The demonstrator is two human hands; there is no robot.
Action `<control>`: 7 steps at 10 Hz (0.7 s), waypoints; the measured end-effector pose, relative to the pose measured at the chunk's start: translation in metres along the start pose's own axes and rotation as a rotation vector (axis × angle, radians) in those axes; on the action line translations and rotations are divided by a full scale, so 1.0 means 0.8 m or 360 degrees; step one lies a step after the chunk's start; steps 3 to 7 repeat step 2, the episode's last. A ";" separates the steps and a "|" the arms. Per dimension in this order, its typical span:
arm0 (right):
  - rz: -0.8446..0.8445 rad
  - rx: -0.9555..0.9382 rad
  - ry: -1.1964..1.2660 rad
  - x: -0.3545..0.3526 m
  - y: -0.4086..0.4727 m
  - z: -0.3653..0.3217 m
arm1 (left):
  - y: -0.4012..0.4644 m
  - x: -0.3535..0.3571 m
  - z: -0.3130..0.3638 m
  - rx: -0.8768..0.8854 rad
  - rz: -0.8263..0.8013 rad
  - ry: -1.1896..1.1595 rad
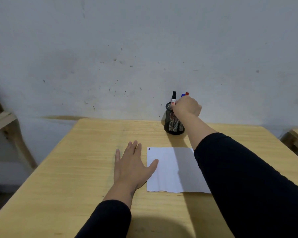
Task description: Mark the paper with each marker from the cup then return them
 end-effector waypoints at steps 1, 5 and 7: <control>-0.0008 0.0002 0.0035 -0.006 -0.002 -0.002 | -0.003 -0.001 0.002 -0.0001 -0.0006 -0.0023; 0.0091 -0.0073 0.0180 -0.018 -0.014 -0.001 | -0.002 -0.003 0.003 0.0026 0.0006 -0.0013; 0.0091 -0.0073 0.0180 -0.018 -0.014 -0.001 | -0.002 -0.003 0.003 0.0026 0.0006 -0.0013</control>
Point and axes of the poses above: each hand's wrist, its own y-axis towards the middle knuckle, its own x-axis out of the palm, z = x × y, the point moved 4 cm from there along y, towards the middle knuckle, and after that the axes turned 11 degrees about -x, right-handed, at the moved point
